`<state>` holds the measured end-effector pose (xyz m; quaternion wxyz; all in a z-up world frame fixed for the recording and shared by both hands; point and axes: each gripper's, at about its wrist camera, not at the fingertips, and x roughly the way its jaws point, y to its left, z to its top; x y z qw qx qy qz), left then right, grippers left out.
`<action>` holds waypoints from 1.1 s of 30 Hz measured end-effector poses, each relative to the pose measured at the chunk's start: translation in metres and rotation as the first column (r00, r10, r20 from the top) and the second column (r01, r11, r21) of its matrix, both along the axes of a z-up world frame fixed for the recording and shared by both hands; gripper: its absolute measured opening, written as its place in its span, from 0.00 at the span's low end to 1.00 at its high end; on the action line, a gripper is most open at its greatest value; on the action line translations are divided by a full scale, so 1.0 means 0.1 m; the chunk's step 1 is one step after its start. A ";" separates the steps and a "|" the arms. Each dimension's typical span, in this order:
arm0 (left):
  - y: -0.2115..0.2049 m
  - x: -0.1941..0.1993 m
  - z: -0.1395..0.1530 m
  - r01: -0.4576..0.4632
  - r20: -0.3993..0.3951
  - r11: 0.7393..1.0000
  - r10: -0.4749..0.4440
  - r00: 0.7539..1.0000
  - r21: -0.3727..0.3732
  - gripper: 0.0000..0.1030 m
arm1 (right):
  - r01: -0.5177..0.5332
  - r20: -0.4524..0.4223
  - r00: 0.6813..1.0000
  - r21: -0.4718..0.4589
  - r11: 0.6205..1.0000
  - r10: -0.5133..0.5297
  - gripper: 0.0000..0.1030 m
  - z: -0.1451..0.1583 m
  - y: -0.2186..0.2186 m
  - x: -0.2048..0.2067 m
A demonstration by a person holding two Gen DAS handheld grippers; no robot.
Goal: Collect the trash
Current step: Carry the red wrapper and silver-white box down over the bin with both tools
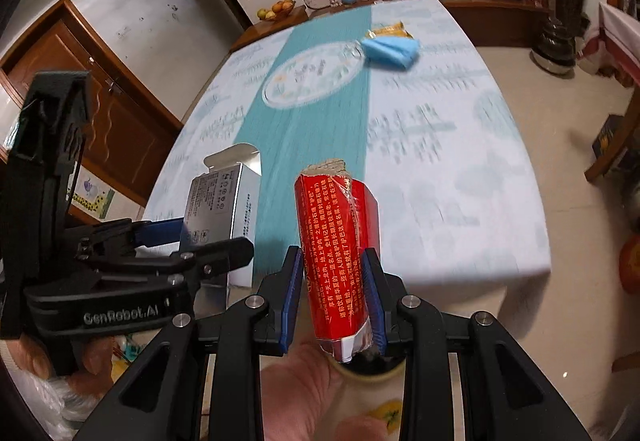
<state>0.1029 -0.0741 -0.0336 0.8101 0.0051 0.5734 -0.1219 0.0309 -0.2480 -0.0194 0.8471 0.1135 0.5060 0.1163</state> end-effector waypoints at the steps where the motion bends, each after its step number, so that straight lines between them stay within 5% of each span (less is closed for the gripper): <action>1: -0.07 -0.15 -0.02 0.010 -0.001 1.000 -0.010 1.000 0.000 0.64 | 0.006 -0.011 1.000 0.005 1.000 -0.006 0.28 -0.03 -0.04 -0.11; 16: -0.49 -1.12 -0.44 0.202 -0.060 0.978 -0.199 0.978 0.046 0.64 | 0.137 -0.176 0.976 0.053 0.989 -0.126 0.28 -0.79 -0.35 -0.99; 25: -0.45 -1.45 -1.09 0.284 -0.133 0.958 -0.276 0.952 0.048 0.64 | 0.216 -0.279 0.940 0.034 0.976 -0.198 0.28 -1.66 -0.31 -1.25; 33: -0.23 -1.41 -1.97 0.274 -0.200 0.959 -0.256 0.946 0.071 0.65 | 0.321 -0.381 0.881 0.046 0.946 -0.280 0.29 -2.67 -0.20 -1.34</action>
